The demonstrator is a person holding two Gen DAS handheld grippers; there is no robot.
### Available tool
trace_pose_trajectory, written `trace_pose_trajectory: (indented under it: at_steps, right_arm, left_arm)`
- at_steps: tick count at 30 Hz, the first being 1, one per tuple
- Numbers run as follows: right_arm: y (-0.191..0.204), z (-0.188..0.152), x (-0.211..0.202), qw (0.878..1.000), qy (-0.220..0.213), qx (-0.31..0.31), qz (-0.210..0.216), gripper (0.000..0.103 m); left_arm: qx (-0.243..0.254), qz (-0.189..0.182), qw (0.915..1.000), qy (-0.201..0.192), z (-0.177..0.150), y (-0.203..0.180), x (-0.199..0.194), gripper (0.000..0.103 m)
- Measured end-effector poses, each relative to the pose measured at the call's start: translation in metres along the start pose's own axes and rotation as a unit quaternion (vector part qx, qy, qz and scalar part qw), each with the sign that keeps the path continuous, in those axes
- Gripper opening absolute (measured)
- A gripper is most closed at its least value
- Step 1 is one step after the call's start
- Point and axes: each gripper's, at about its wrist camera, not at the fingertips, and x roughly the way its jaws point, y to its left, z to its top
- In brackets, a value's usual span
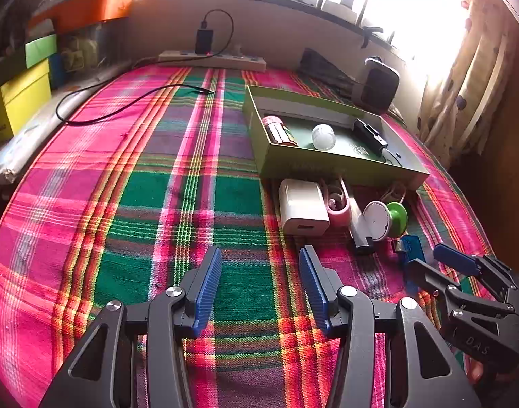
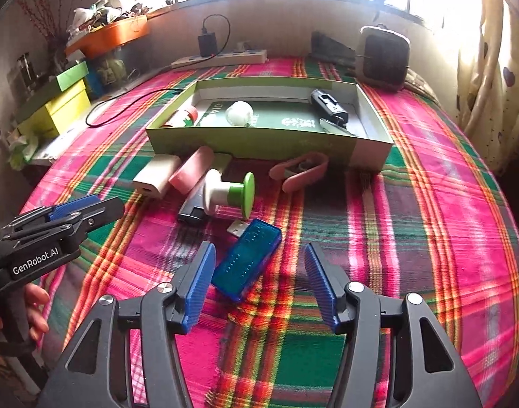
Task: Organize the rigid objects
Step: 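Grasp the white charger with left gripper while right gripper grasps the blue USB stick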
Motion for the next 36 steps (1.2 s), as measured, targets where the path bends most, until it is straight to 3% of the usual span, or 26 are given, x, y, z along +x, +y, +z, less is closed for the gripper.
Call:
trace_pose_trajectory:
  at_steps: [4, 20, 24, 31, 36]
  right_arm:
    - [-0.004, -0.002, -0.006, 1.0, -0.002, 0.0, -0.029, 0.057]
    - [-0.007, -0.003, 0.009, 1.0, 0.015, -0.001, -0.012, 0.057]
    - [-0.01, -0.004, 0.008, 1.0, 0.01, -0.001, -0.007, 0.049]
    - [-0.02, -0.004, 0.006, 1.0, 0.004, -0.006, -0.004, 0.023]
    - [-0.03, -0.003, 0.007, 1.0, 0.001, -0.006, -0.006, 0.023]
  left_arm:
    - [0.004, -0.001, 1.0, -0.001, 0.0, 0.0, 0.001, 0.047]
    - [0.011, 0.002, 0.9999, 0.001, 0.0, -0.004, 0.002, 0.049]
    - [0.01, -0.003, 0.9999, 0.006, 0.002, -0.006, 0.005, 0.049]
    - [0.01, -0.007, 0.9999, 0.012, 0.007, -0.012, 0.009, 0.049]
    - [0.019, -0.006, 0.9997, 0.013, 0.011, -0.019, 0.01, 0.049]
